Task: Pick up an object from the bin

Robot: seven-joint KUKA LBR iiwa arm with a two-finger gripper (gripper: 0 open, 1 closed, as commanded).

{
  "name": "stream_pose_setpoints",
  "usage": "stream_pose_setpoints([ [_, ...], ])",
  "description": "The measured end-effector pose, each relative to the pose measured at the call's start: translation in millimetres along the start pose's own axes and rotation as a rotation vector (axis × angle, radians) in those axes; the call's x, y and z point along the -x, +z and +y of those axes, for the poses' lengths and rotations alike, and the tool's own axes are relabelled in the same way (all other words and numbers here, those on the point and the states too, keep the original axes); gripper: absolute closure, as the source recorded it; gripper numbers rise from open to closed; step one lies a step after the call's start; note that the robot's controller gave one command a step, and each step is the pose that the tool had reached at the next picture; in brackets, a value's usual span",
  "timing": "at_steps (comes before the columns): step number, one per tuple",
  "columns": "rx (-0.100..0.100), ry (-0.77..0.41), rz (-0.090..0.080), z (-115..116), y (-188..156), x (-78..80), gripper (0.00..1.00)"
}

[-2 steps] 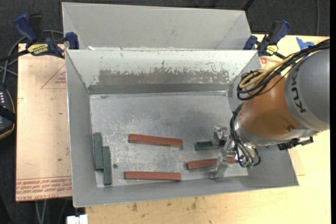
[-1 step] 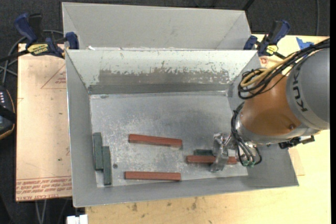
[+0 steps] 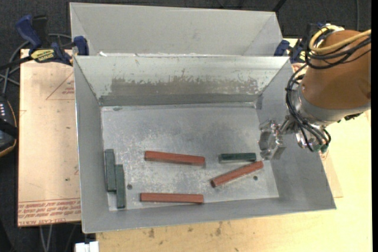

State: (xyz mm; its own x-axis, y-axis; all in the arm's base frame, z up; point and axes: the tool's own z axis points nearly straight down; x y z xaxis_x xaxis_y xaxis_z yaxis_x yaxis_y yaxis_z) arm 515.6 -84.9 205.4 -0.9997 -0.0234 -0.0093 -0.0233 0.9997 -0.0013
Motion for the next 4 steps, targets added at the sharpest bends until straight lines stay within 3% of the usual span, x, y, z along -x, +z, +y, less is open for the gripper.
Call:
stream_pose_setpoints([
  [1,0.002,0.001,0.006,0.4,2.7,-1.6,0.0],
  [2,0.006,-0.208,0.012,62.4,131.2,0.9,0.0],
  [3,0.001,-0.295,0.002,-1.7,135.3,31.3,0.0],
  [4,0.002,-0.298,0.005,1.1,133.9,31.0,1.0],
])
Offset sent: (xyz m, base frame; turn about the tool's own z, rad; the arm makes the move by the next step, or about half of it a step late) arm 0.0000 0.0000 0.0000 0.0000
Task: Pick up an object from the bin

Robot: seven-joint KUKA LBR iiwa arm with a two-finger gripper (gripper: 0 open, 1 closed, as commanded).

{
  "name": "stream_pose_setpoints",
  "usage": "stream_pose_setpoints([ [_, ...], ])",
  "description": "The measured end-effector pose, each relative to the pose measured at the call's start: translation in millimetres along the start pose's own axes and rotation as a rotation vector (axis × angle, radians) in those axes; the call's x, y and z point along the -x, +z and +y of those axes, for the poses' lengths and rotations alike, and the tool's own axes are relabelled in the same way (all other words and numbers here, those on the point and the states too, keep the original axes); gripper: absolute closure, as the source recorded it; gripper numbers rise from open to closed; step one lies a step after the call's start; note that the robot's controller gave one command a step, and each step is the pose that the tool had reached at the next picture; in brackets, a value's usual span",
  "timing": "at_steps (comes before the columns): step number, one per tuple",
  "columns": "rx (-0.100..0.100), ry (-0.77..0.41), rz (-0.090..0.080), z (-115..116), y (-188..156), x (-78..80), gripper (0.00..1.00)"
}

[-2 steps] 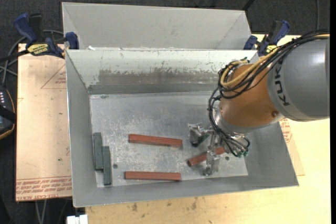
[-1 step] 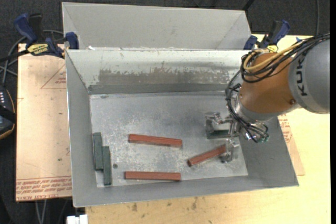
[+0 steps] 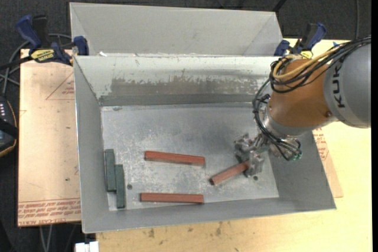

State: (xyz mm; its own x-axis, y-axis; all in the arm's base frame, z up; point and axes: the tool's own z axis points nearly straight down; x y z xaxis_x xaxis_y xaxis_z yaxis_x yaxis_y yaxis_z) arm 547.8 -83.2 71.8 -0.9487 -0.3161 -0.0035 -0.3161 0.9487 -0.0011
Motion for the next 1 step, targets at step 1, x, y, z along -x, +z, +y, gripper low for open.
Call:
stream_pose_setpoints([
  [1,-0.003,-0.266,-0.006,12.4,-171.1,1.8,1.0],
])
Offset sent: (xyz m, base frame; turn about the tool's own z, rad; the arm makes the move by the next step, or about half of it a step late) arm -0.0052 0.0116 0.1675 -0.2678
